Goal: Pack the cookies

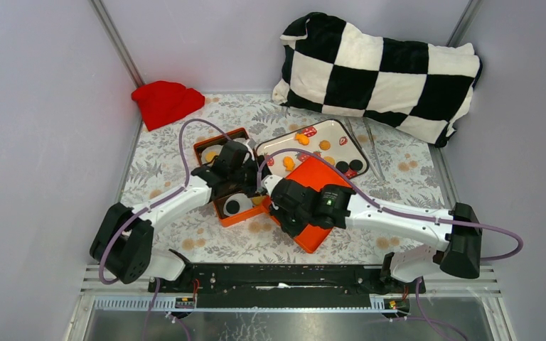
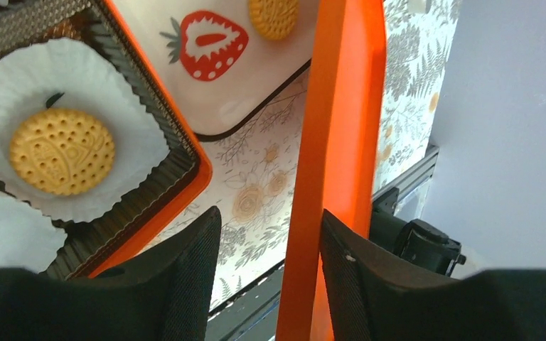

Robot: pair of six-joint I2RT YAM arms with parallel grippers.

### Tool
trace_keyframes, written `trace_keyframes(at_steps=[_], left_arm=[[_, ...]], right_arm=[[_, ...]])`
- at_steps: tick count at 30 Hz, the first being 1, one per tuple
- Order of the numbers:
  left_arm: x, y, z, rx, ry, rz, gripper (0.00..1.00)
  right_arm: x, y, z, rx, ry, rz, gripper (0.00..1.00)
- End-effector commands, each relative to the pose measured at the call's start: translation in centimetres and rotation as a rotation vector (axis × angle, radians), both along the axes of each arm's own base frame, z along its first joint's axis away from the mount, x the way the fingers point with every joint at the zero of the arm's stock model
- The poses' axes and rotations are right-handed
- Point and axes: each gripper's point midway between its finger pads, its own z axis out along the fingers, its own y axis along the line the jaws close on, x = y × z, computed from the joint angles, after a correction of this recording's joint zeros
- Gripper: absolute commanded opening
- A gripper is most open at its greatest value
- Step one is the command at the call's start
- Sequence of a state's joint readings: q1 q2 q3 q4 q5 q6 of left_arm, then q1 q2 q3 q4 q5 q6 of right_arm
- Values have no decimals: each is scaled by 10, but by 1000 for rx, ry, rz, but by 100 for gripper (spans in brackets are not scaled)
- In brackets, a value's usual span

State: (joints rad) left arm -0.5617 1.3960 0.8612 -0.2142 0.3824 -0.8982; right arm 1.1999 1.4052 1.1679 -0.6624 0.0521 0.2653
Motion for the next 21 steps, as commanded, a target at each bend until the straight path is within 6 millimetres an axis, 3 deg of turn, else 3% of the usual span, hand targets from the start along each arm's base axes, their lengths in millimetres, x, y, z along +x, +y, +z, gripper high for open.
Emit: trace_keyframes(at_steps=[1, 6, 10, 18, 21], left_arm=[[-16, 7, -9, 13, -9, -60, 57], [-24, -18, 22, -180, -72, -161, 54], [-25, -30, 34, -231, -75, -203, 42], [-29, -37, 22, -271, -14, -223, 6], [-29, -36, 17, -263, 6, -213, 0]], right_arm=[[12, 8, 41, 110, -106, 1, 0], [16, 13, 40, 116, -124, 6, 0], [23, 22, 44, 133, -155, 3, 0], [39, 24, 46, 108, -224, -21, 0], [51, 13, 49, 51, -277, -77, 2]])
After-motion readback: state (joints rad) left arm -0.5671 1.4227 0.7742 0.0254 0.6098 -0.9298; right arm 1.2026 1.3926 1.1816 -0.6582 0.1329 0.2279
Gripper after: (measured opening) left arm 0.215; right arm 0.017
